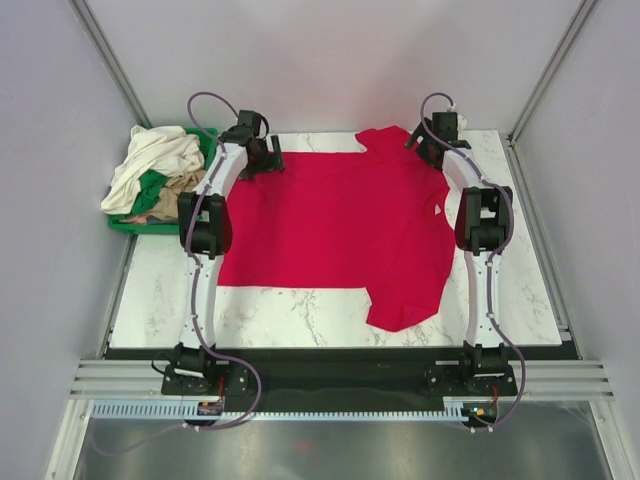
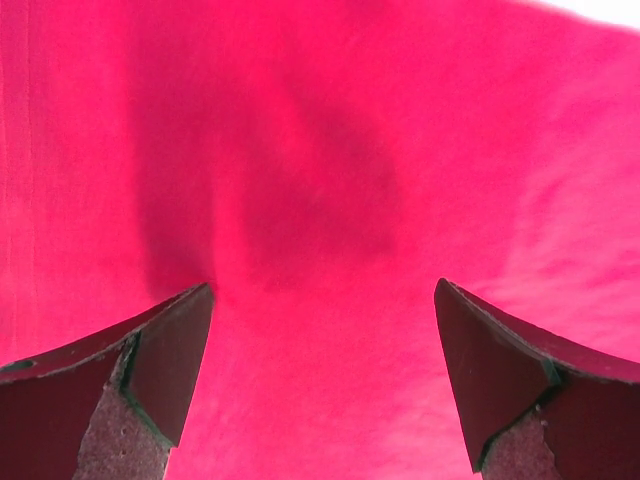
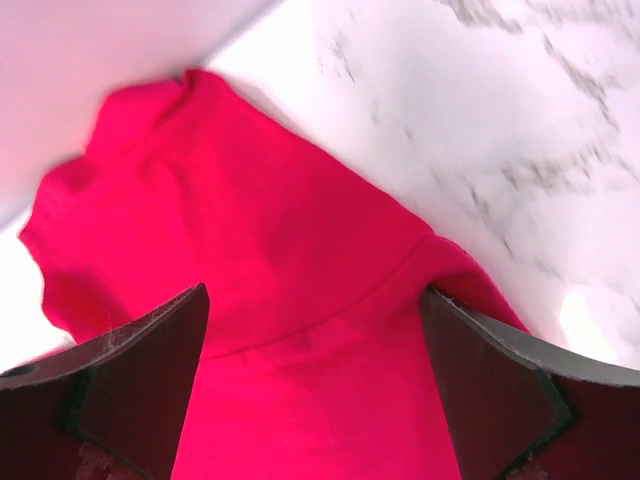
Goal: Fold and stack the t-shirts
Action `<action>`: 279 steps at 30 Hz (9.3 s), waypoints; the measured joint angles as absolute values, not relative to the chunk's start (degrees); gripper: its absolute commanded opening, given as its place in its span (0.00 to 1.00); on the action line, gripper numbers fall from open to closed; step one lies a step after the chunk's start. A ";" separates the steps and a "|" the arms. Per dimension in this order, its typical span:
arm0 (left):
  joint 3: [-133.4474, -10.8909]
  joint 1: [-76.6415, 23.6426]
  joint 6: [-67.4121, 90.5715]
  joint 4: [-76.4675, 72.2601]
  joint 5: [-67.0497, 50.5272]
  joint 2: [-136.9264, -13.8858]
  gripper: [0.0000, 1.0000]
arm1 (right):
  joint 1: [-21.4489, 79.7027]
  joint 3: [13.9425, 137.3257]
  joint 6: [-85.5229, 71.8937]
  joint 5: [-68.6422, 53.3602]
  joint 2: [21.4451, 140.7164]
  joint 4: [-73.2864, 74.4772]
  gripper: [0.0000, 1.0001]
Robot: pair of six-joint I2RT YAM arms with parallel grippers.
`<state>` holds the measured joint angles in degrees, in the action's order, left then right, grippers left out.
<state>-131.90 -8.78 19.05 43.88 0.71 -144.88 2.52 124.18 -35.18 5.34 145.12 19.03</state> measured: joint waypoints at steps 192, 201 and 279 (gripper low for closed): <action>-68.25 2.81 37.28 22.33 2.22 -107.39 0.02 | 0.49 52.12 -40.60 7.01 96.31 10.70 0.32; -72.42 2.79 37.28 24.14 0.64 -105.80 0.02 | -3.79 56.82 -39.46 2.48 95.70 11.64 0.00; -49.32 5.50 25.67 39.05 -13.41 -47.57 0.97 | 0.73 93.38 -28.27 -0.01 108.64 16.58 0.83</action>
<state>-49.32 5.50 25.67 39.05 -13.41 -47.57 0.73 93.38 -28.27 -0.01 108.64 16.58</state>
